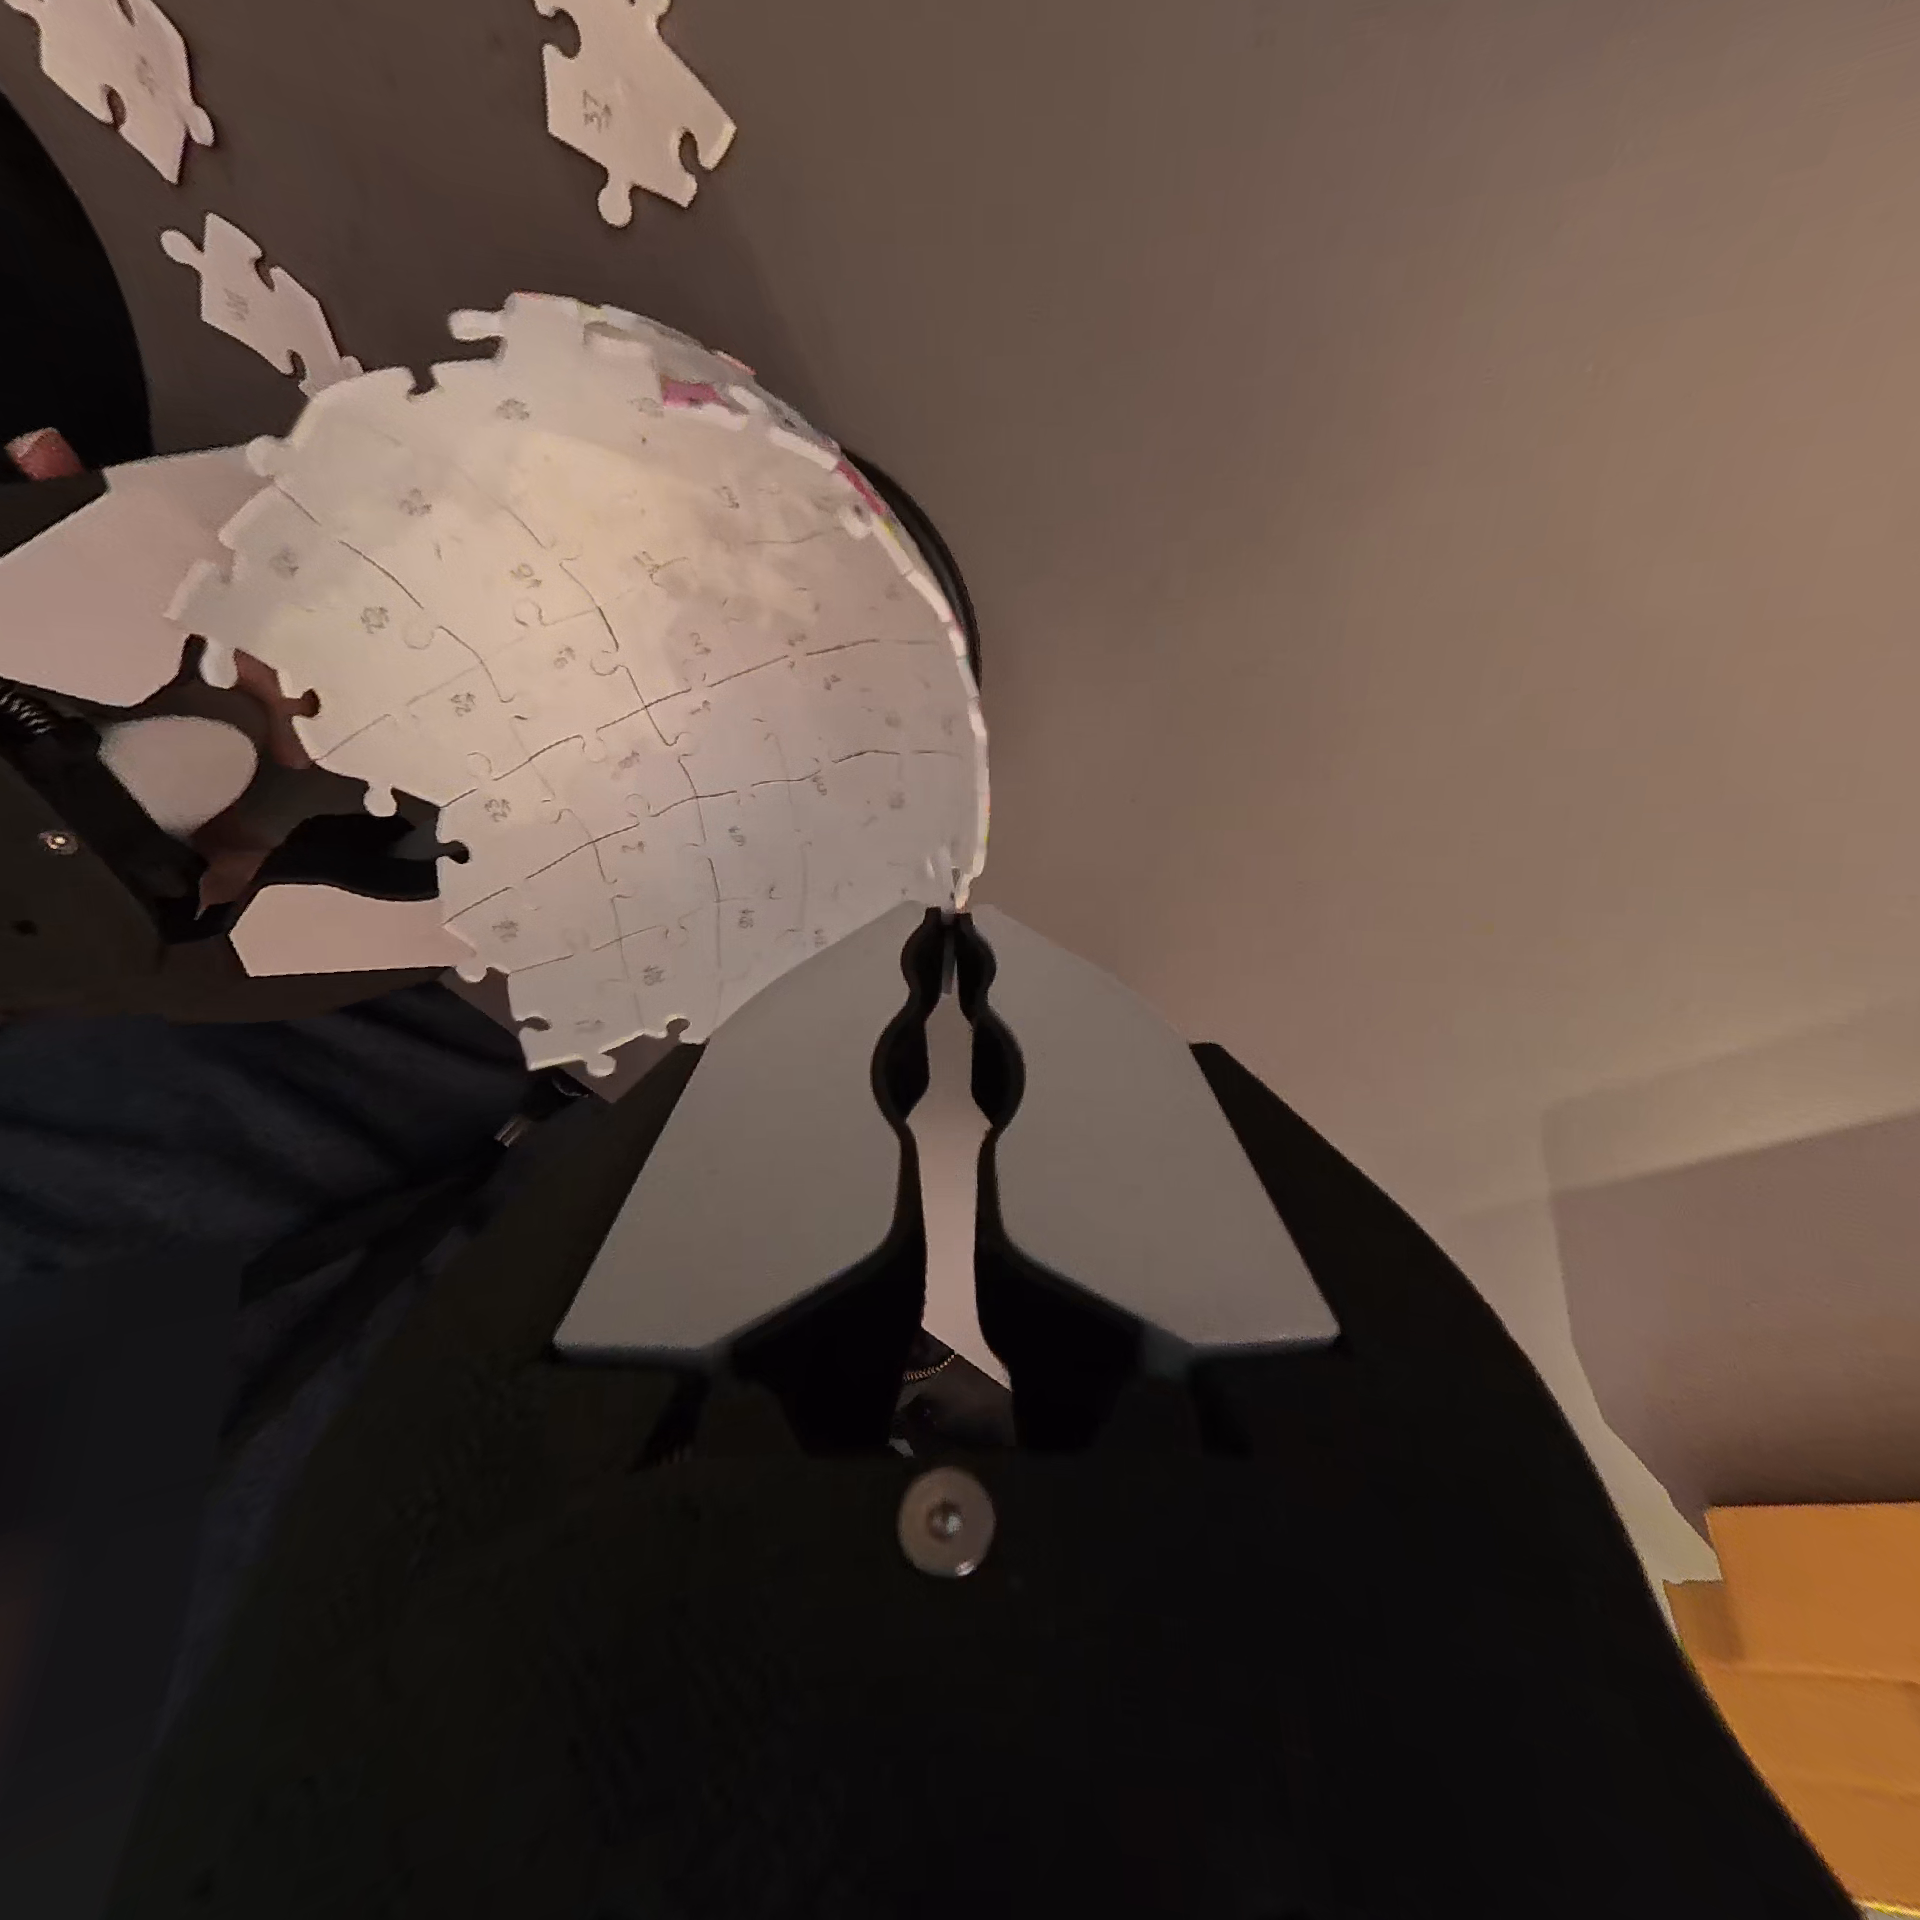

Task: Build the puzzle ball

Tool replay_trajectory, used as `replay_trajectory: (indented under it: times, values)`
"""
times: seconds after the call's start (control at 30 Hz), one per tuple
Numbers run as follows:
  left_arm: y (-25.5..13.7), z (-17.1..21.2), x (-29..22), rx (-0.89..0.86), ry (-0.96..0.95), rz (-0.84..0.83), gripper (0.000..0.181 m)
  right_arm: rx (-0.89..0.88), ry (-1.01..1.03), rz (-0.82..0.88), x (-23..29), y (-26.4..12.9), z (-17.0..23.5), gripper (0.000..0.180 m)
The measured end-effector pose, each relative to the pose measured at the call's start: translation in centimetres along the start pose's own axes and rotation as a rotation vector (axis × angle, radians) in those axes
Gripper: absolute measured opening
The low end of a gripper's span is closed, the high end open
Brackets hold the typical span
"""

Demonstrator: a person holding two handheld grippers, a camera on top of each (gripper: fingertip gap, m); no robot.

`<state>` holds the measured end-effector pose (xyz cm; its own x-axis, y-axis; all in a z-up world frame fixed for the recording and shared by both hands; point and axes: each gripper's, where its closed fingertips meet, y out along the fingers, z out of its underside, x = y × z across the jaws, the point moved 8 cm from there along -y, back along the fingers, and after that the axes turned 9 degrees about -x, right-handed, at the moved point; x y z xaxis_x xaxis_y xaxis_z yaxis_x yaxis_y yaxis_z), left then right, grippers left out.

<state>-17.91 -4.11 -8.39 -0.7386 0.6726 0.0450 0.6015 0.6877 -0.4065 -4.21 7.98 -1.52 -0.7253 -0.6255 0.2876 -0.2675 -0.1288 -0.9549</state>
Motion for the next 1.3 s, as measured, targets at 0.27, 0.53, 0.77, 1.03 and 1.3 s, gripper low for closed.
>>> replay_trajectory:
  times: [0.27, 0.53, 0.77, 1.03, 1.3]
  values:
    - [-1.5, 0.1, 0.3, -0.038, -0.067, 0.056, 0.092, -0.115, -0.002, -0.004, 0.5, -1.7, 1.1, 0.003]
    - [-1.9, -0.4, -0.5, -0.08, -0.063, 0.101, 0.089, -0.205, 0.0, -0.039, 0.4, -3.1, 2.9, 0.003]
    - [-1.9, -0.2, -1.2, -0.065, -0.063, 0.101, 0.088, -0.227, 0.02, -0.068, -0.1, -3.2, 4.5, 0.004]
    - [-2.1, -0.1, -2.5, -0.065, -0.064, 0.122, 0.088, -0.231, 0.018, -0.084, -0.3, -3.2, 5.1, 0.003]
    - [-2.2, -0.3, -3.2, -0.085, -0.076, 0.156, 0.087, -0.251, -0.002, -0.081, -0.4, -3.7, 4.4, 0.003]
